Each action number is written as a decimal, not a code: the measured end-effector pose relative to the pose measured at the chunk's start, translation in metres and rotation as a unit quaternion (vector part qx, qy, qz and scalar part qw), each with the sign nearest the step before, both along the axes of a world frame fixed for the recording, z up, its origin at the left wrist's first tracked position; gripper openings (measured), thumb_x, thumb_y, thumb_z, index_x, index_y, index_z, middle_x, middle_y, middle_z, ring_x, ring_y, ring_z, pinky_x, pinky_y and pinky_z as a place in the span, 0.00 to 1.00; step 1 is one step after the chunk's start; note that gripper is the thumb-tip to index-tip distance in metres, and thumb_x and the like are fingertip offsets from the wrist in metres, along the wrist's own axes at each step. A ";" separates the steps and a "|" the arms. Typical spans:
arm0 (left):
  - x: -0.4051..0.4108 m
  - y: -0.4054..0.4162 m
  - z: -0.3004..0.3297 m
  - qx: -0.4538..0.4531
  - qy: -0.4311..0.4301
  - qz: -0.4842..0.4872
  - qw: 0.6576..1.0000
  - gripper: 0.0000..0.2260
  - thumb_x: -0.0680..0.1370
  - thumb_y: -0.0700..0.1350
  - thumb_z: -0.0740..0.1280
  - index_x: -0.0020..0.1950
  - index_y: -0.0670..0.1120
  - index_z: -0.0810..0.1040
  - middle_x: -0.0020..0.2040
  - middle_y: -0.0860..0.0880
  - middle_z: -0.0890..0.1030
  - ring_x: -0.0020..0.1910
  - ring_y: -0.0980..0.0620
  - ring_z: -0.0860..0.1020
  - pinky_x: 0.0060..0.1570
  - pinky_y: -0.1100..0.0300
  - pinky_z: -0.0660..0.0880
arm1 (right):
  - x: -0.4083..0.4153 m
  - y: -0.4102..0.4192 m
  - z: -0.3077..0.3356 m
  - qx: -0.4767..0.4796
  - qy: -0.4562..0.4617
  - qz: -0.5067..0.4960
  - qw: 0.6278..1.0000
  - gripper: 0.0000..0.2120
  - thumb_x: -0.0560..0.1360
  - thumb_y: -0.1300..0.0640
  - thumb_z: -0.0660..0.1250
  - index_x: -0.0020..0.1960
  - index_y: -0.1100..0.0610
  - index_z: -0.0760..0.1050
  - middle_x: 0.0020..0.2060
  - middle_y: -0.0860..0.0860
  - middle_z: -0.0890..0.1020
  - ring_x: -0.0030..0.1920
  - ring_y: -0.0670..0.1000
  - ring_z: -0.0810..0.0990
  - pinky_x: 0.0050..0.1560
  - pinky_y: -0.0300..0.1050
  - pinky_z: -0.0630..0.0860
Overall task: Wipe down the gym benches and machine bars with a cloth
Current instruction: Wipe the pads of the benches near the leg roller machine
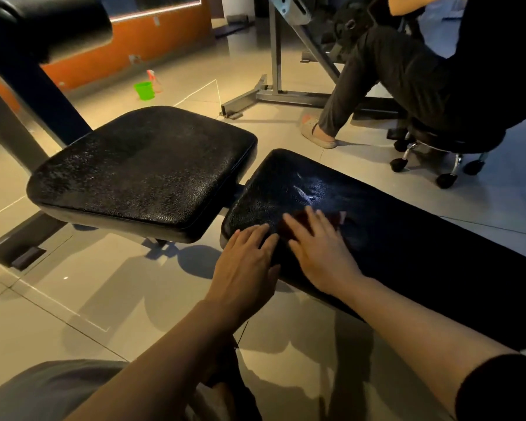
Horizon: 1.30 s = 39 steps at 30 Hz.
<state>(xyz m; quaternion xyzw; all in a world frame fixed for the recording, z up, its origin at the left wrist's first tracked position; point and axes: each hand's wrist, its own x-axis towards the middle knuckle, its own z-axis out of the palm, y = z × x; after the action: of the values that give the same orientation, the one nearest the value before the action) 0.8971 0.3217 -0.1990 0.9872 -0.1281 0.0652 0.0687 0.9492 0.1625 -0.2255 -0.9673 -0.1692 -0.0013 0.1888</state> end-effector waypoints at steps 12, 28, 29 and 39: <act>0.035 0.010 0.000 -0.005 -0.008 0.026 1.000 0.24 0.82 0.55 0.54 0.77 0.51 0.58 0.78 0.49 0.56 0.78 0.50 0.49 0.76 0.48 0.40 | 0.045 -0.028 -0.008 0.011 0.018 -0.132 0.991 0.24 0.84 0.46 0.48 0.78 0.42 0.50 0.79 0.55 0.50 0.78 0.58 0.44 0.76 0.62 0.46; 0.086 0.009 -0.008 -0.006 -0.092 -0.015 0.996 0.22 0.80 0.56 0.53 0.64 0.46 0.78 0.65 0.46 0.77 0.67 0.48 0.72 0.70 0.51 0.61 | 0.081 -0.002 0.008 -0.008 0.000 0.031 0.999 0.24 0.84 0.46 0.48 0.78 0.39 0.47 0.79 0.49 0.44 0.78 0.51 0.40 0.77 0.56 0.45; 0.086 0.009 -0.008 -0.008 -0.094 -0.017 0.995 0.21 0.80 0.55 0.53 0.64 0.46 0.78 0.65 0.46 0.77 0.67 0.48 0.72 0.70 0.52 0.61 | 0.086 0.000 0.007 -0.005 -0.014 0.054 0.998 0.24 0.84 0.46 0.49 0.78 0.38 0.47 0.79 0.48 0.45 0.78 0.51 0.41 0.77 0.56 0.46; 0.086 0.007 -0.011 0.006 -0.101 0.008 0.995 0.21 0.81 0.55 0.54 0.62 0.45 0.79 0.62 0.47 0.78 0.65 0.47 0.73 0.71 0.49 0.63 | 0.110 -0.005 0.006 0.040 -0.014 0.030 0.999 0.23 0.83 0.47 0.51 0.77 0.38 0.51 0.79 0.48 0.46 0.78 0.50 0.41 0.77 0.56 0.45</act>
<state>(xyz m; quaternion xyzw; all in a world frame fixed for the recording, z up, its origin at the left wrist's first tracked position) 0.9835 0.3291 -0.2101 0.9770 -0.1268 0.1640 0.0494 1.0592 0.1577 -0.2192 -0.9533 -0.2010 -0.0161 0.2247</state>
